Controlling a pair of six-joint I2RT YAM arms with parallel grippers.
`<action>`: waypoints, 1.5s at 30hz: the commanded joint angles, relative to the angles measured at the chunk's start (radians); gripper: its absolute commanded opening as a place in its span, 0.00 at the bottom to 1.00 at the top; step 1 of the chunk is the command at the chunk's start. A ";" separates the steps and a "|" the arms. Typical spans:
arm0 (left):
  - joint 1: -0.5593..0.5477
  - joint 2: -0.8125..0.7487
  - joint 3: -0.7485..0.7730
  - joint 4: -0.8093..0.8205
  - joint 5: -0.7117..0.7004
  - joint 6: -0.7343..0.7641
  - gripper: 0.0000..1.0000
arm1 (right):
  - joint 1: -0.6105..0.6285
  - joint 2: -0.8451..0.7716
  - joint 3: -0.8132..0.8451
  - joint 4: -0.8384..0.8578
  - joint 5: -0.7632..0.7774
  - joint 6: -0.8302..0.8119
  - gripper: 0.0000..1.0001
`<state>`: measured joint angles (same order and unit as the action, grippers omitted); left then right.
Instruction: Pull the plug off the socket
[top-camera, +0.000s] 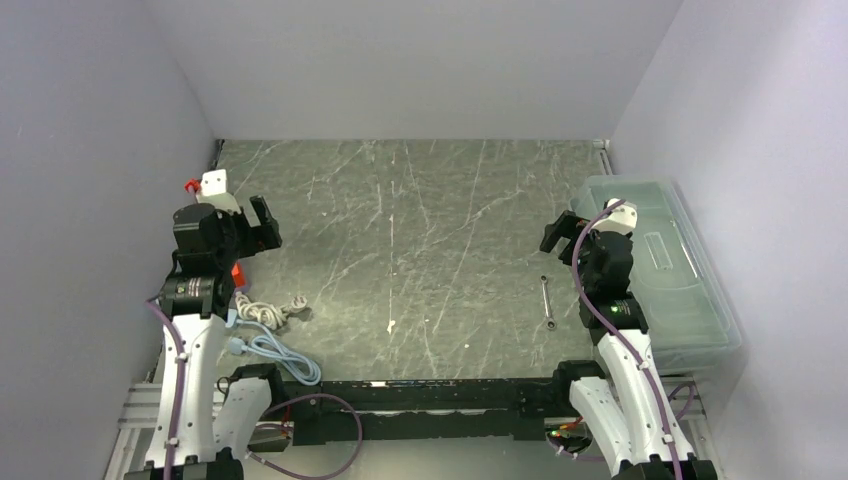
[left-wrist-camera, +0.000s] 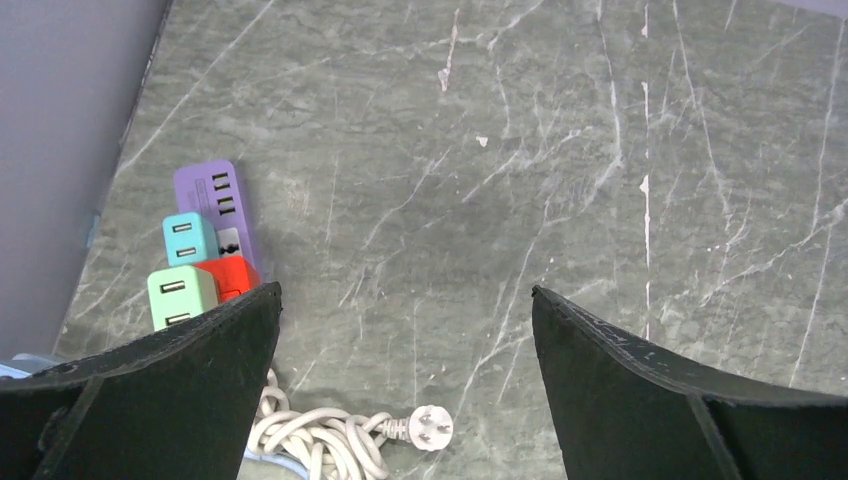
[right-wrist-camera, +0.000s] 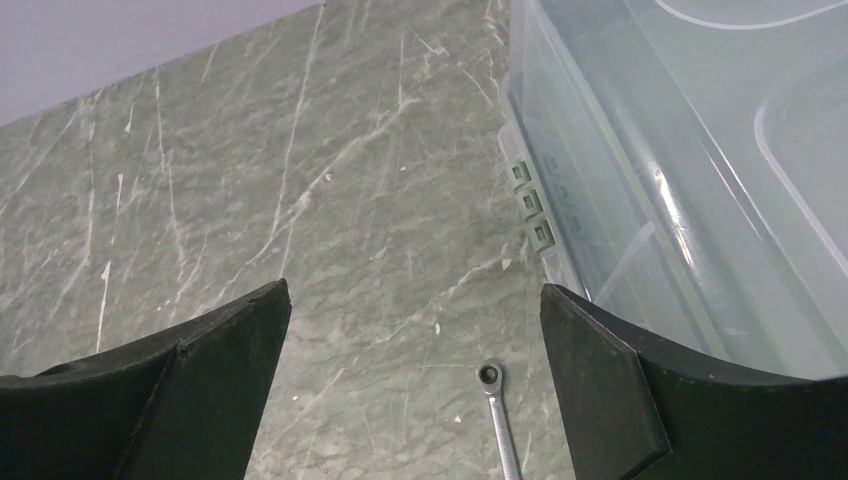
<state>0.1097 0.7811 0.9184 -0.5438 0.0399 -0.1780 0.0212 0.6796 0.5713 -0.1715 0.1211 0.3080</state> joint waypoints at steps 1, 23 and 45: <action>0.001 0.022 0.030 0.004 0.000 -0.027 1.00 | -0.003 -0.010 0.016 0.044 -0.001 -0.008 1.00; 0.001 0.031 -0.075 -0.302 0.006 -0.505 1.00 | -0.003 0.011 0.027 0.041 -0.090 -0.015 1.00; -0.188 0.209 -0.236 -0.202 -0.214 -0.572 0.82 | -0.003 0.047 0.042 0.019 -0.055 -0.001 1.00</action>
<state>-0.0437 0.9611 0.6884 -0.7940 -0.0807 -0.7277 0.0212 0.7258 0.5713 -0.1768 0.0509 0.2981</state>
